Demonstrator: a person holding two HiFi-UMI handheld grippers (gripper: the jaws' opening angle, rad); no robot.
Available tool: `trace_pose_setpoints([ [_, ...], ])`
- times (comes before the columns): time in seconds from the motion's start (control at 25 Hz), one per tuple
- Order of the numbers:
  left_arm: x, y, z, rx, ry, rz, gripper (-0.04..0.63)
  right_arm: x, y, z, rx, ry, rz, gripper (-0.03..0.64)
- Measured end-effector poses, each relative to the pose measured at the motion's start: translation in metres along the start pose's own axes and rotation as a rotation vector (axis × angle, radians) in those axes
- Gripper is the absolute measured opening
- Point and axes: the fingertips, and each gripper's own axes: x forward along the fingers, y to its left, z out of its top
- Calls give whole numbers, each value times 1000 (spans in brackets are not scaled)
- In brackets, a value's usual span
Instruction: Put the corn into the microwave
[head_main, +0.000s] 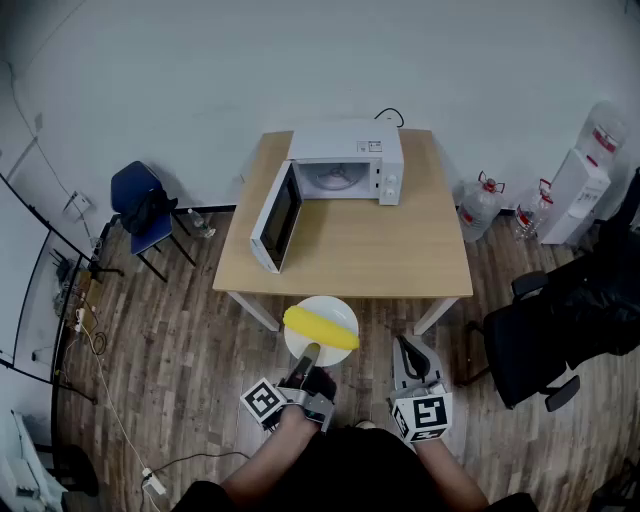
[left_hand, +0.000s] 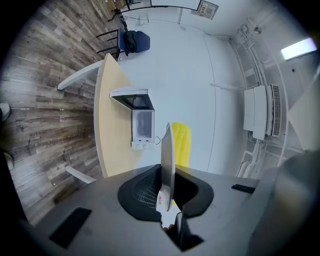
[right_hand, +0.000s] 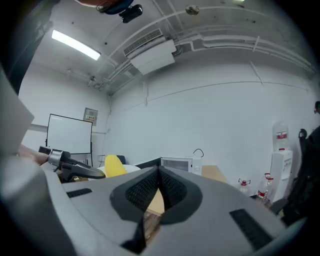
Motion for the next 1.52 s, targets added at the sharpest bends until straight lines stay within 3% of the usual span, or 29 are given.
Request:
trace_pose_setpoints([
  [0.56, 2, 7, -19, 7, -14, -12, 29, -25, -21, -21, 23, 18, -11, 59],
  [0.88, 31, 15, -13, 28, 37, 8, 29, -13, -38, -30, 45, 46, -59, 60],
  [1.2, 90, 29, 14, -3, 64, 13, 29, 42, -72, -30, 30, 78, -107, 59],
  [1.52, 170, 29, 65, 33, 97, 12, 29, 137, -102, -12, 35, 97, -109, 60],
])
